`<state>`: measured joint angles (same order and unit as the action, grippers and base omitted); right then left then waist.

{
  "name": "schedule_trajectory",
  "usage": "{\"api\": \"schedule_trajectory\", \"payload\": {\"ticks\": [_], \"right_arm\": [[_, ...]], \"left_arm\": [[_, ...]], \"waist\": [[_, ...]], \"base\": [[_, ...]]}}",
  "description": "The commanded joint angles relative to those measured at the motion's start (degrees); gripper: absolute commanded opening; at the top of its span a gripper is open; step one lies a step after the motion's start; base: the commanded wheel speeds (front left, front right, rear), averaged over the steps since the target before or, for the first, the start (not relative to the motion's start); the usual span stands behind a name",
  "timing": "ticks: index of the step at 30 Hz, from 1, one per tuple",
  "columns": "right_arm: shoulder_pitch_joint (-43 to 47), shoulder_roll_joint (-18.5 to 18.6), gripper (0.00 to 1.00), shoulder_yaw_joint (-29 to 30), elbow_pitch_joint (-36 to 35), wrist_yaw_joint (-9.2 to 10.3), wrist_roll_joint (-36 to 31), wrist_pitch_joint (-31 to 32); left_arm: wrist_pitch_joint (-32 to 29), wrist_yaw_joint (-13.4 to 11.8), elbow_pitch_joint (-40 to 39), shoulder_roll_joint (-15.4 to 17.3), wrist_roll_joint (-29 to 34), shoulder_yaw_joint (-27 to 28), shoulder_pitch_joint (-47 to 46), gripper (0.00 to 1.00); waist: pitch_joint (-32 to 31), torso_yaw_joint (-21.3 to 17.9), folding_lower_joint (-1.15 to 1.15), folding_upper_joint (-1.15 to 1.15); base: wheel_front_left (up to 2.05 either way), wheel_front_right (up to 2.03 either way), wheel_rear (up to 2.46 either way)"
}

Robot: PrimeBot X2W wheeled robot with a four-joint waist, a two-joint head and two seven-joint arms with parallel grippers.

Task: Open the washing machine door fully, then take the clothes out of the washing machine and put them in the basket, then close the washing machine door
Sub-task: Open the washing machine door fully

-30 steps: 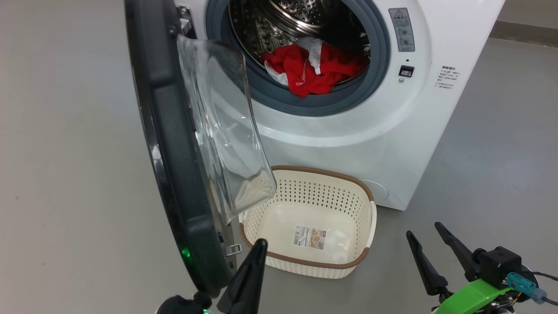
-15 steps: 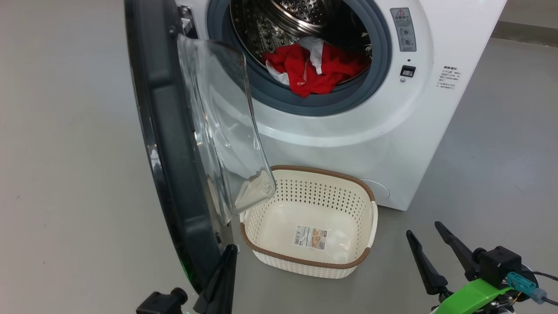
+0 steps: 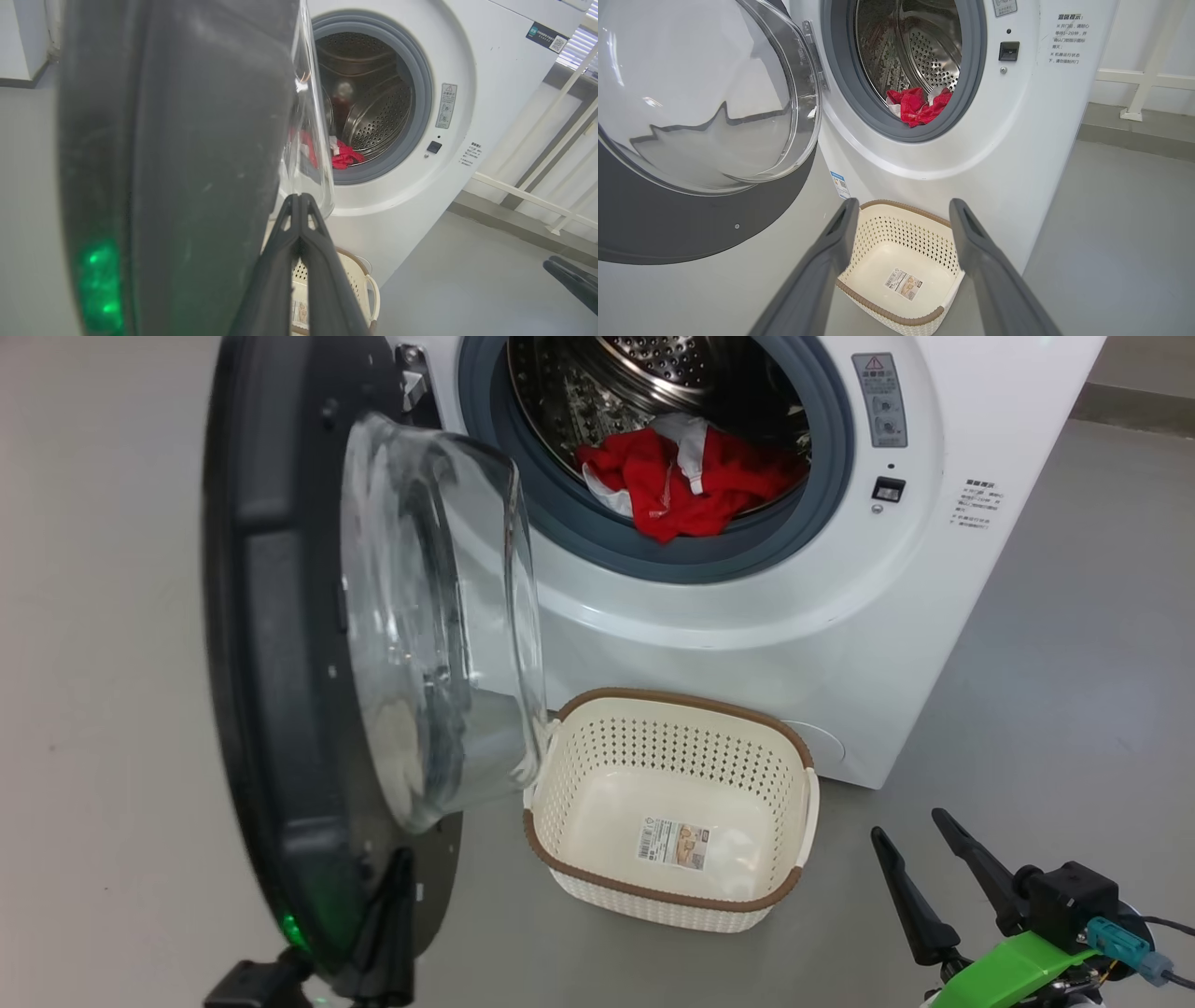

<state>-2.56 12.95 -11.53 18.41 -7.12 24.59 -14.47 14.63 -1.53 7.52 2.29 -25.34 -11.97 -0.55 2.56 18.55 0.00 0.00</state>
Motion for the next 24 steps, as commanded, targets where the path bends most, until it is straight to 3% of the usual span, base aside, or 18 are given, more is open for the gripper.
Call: {"api": "schedule_trajectory", "payload": {"ticks": [1,24], "right_arm": [[-0.9,1.0,1.00,-0.6,-1.5,-0.36,0.1,-0.5],[-1.7,1.6,1.00,-0.8,-1.9,-0.36,-0.3,-0.5]], "left_arm": [[0.4,-0.1,-1.3,0.6,1.0,4.4,-0.4,0.00],[0.4,2.9,2.7,0.6,7.6,24.6,-4.7,0.00]], "waist": [[0.1,0.2,0.00,0.00],[2.9,-0.3,0.00,0.00]], "base": [[0.00,0.00,0.00],[0.00,0.00,0.00]]}}
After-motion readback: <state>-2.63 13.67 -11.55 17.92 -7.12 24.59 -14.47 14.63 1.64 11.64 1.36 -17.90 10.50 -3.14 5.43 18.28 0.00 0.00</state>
